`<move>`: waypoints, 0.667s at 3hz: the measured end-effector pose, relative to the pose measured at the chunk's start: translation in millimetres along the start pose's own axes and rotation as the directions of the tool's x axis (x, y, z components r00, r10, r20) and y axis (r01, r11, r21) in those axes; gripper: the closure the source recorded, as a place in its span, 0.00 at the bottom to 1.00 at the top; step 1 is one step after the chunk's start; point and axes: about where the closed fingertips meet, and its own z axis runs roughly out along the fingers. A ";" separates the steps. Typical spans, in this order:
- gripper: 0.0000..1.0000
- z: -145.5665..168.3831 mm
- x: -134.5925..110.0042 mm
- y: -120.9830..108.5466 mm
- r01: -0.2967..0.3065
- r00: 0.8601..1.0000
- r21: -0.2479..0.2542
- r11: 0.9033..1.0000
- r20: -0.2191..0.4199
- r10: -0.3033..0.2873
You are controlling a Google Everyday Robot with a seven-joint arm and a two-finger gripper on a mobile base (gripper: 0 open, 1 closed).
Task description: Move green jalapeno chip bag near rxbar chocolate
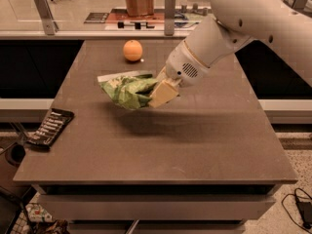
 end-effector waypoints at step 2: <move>1.00 22.0 -15.3 31.9 0.086 0.996 -0.019 0.996 -0.017 -0.086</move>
Offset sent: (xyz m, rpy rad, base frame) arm -0.0432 0.0457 -0.0016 -0.0219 -0.0620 0.1307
